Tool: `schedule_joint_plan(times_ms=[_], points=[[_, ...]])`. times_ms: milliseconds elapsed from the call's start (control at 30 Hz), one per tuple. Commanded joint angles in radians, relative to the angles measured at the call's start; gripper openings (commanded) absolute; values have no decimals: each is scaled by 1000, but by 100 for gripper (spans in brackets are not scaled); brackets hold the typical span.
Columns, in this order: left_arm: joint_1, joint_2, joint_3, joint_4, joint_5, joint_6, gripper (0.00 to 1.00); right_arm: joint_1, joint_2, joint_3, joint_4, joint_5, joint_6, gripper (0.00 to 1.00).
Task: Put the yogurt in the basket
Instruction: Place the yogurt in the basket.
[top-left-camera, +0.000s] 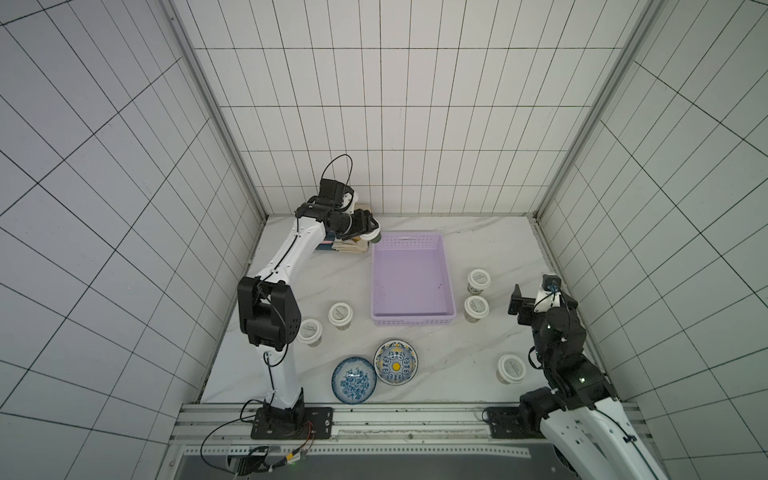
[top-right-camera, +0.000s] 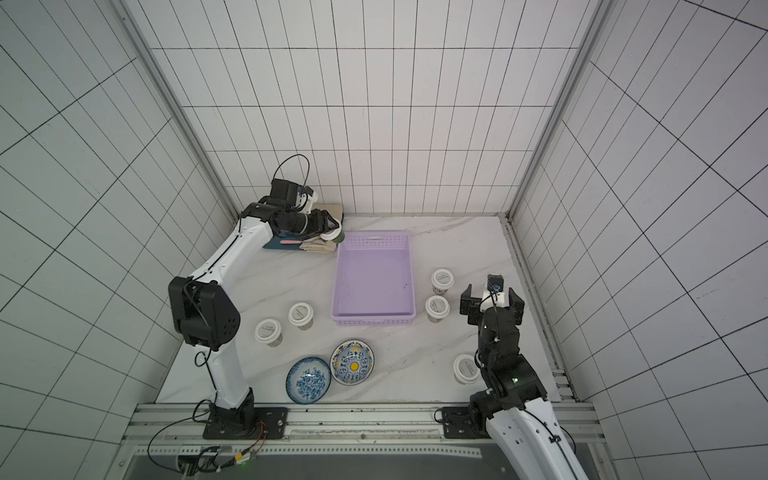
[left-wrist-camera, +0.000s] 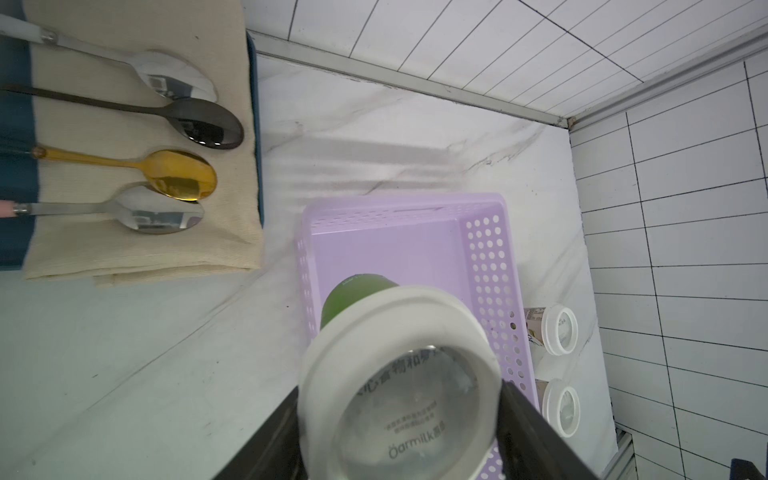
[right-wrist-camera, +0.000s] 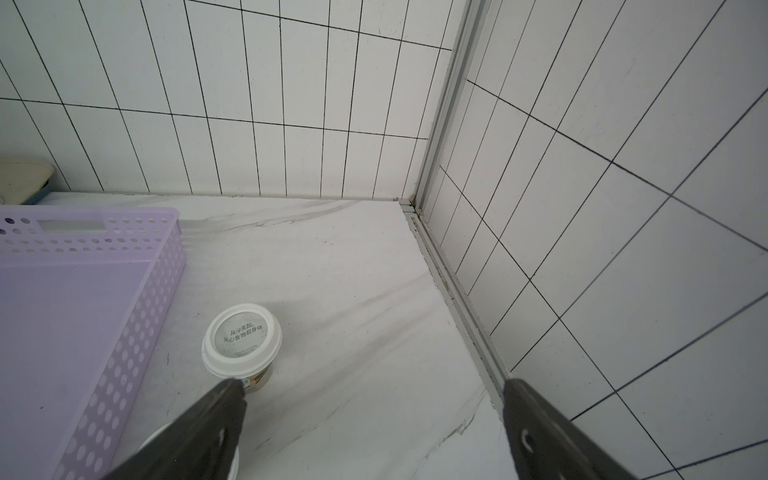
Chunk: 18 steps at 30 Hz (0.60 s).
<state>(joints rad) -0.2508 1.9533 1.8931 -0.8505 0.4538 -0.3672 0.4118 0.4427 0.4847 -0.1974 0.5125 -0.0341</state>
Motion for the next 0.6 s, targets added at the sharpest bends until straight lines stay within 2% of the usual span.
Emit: schedule_joint_plan(times_ms=[0, 267, 567], points=[[-39, 67, 41, -10, -5, -7, 69, -8, 0, -21, 21, 7, -7, 99], [-104, 183, 120, -29, -65, 8, 69, -9, 3, -23, 21, 13, -7, 99], [-119, 310, 190, -50, -134, 18, 70, -10, 1, -21, 23, 3, -5, 99]])
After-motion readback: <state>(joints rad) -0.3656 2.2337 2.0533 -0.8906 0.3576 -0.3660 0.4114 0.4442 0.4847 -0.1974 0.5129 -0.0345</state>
